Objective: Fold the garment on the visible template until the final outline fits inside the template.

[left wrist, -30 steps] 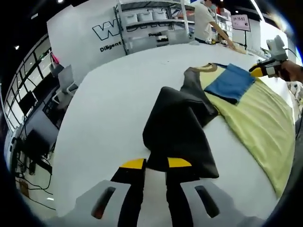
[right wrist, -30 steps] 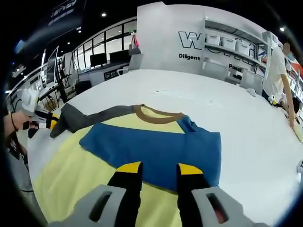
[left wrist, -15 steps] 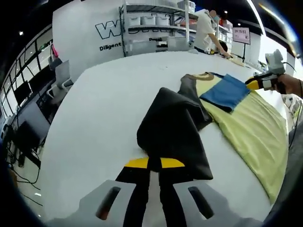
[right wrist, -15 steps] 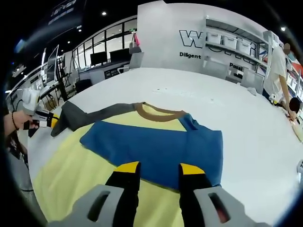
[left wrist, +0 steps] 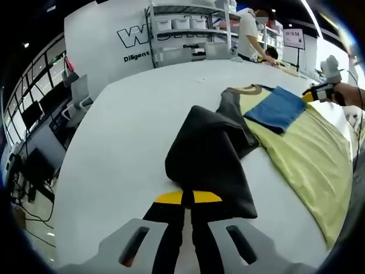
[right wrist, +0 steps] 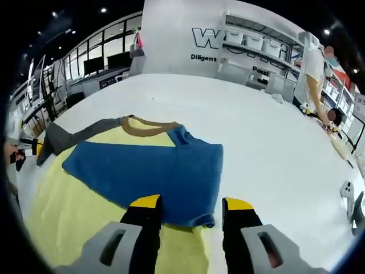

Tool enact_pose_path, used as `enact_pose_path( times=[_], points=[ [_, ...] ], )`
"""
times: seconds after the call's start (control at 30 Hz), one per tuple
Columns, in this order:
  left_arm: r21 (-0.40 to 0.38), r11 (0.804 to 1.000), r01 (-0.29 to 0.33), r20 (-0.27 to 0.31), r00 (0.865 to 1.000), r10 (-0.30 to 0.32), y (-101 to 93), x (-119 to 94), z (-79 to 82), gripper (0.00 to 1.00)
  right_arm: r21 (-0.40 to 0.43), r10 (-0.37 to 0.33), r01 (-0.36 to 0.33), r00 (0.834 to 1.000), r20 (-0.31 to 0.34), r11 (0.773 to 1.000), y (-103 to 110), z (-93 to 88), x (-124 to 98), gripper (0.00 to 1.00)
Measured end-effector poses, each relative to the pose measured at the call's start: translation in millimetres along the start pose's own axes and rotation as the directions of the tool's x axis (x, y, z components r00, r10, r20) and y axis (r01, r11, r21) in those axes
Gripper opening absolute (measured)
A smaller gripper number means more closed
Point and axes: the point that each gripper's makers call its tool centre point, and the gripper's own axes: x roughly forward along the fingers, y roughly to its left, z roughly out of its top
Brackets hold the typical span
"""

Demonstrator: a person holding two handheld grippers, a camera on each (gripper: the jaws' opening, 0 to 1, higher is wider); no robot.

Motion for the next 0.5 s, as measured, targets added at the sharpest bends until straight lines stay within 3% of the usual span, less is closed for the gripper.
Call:
enact_pose_path(
  times=[0.13,0.37,0.5],
  points=[
    [0.004,1.000,-0.012,0.002,1.000,0.012,1.9,0,-0.2,0.00,0.055,0.008,-0.007,1.000,-0.016,0.998,-10,-3.0,7,0.34],
    [0.000,1.000,-0.022,0.006,1.000,0.022,2.2,0,-0.2,0.00,0.081,0.042,-0.039,0.998,-0.038,0.996,-6,-6.1,13,0.25],
    [-0.015,0.999,-0.028,0.012,1.000,0.028,2.4,0,-0.3,0.00,0.070,0.054,-0.051,0.998,-0.041,0.996,-2,-7.6,15,0.10]
  ],
)
